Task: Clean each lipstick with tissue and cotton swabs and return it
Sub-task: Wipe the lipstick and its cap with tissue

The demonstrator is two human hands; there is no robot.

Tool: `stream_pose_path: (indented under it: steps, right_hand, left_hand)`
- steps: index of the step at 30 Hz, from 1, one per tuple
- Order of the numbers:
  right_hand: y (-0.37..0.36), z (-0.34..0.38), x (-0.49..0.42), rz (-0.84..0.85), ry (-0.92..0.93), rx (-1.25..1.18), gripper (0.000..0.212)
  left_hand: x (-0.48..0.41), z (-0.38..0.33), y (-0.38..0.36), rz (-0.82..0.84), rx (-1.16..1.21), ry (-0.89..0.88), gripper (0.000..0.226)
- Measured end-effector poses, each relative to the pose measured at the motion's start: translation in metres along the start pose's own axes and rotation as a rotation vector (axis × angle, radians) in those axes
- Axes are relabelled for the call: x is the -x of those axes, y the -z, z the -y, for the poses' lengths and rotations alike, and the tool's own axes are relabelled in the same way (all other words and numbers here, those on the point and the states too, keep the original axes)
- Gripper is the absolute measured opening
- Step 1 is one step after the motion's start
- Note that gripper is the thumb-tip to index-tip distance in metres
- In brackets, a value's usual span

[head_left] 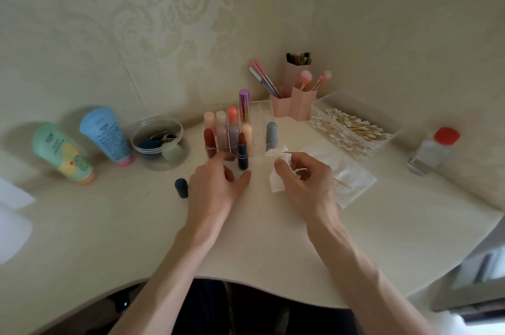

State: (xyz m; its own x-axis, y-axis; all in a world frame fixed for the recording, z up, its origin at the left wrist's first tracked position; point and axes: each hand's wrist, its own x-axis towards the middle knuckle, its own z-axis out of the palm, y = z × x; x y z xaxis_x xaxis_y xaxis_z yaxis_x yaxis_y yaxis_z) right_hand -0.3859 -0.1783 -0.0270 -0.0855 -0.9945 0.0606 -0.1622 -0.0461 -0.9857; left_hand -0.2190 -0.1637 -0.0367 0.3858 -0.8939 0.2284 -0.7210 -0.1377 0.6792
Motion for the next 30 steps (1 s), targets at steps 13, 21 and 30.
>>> stream_pose_path:
  steps: [13, 21, 30]
  right_hand:
    - [-0.005, 0.004, 0.009, 0.200, 0.126, 0.156, 0.024]
    - [-0.012, -0.005, 0.011, 0.336, 0.252, 0.308, 0.027]
    - [-0.010, 0.001, 0.012, 0.426, 0.171, 0.070, 0.014]
  left_hand:
    - [0.063, 0.043, 0.079, -0.441, -0.077, -0.237, 0.013]
    - [0.030, 0.071, 0.079, -0.107, -0.182, -0.086, 0.036]
    - [0.033, 0.049, 0.086, 0.189, 0.798, 0.299, 0.019]
